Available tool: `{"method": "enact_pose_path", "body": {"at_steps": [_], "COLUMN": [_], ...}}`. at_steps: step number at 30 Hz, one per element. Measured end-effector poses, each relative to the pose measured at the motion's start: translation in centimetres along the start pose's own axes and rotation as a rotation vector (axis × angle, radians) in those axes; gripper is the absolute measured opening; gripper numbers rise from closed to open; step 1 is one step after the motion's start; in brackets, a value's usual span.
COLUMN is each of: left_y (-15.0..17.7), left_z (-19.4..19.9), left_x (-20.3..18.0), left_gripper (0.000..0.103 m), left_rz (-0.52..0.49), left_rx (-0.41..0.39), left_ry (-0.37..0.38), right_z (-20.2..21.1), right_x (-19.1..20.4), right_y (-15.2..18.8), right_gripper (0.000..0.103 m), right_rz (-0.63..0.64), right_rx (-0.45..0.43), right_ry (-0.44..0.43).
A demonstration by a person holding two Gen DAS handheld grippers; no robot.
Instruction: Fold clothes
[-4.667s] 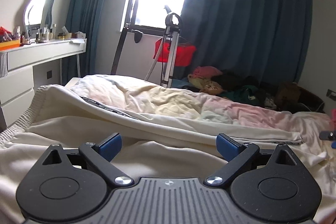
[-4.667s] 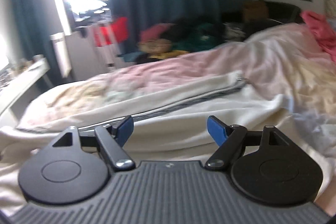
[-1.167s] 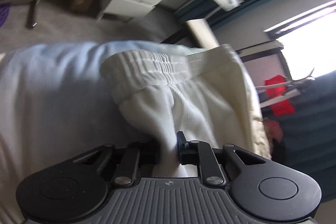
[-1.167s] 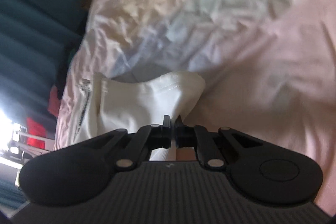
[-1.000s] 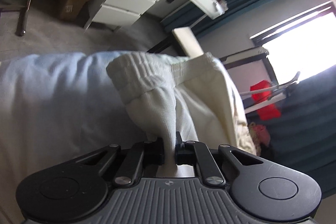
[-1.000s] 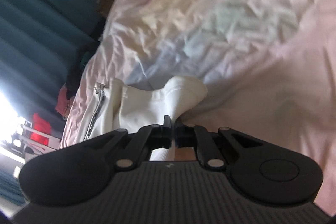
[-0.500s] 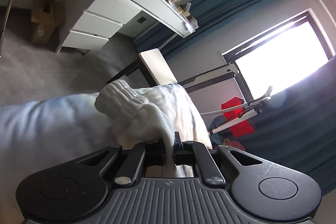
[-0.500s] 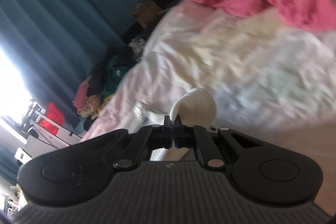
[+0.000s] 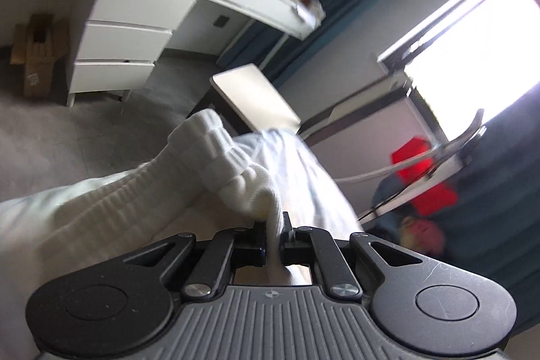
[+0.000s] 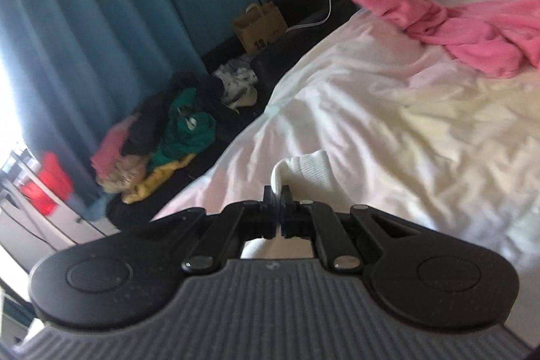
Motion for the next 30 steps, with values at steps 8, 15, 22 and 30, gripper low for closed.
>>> {"method": "enact_pose_path", "body": {"at_steps": [8, 15, 22, 30], "left_y": [2.4, 2.3, 3.8, 8.3], "left_z": [-11.9, -10.4, -1.0, 8.6], "left_x": [-2.1, -2.2, 0.6, 8.7], "left_gripper": [0.010, 0.035, 0.069, 0.068], "left_rz": [-0.088, -0.146, -0.182, -0.016], "left_rx": [0.082, 0.129, 0.055, 0.124], "left_ry": [-0.161, -0.105, -0.009, 0.062], "right_z": [-12.2, -11.5, -3.4, 7.0], "right_x": [3.0, 3.0, 1.0, -6.5], "right_y": [4.3, 4.7, 3.3, 6.5], "right_gripper": [0.006, 0.009, 0.064, 0.065], "right_rz": [0.180, 0.223, 0.108, -0.247], "right_rx": [0.119, 0.107, 0.076, 0.203], "right_ry": [0.131, 0.131, 0.057, -0.102]}}
Point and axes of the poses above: each gripper's, at about its wrist camera, not at the fingertips, and z roughly against the way its jaws point, x to its left, y to its underside, the point moved 3 cm from there along -z, roughly the way its jaws point, and after that the axes turned 1 degree about -y, right-handed, at the moved point
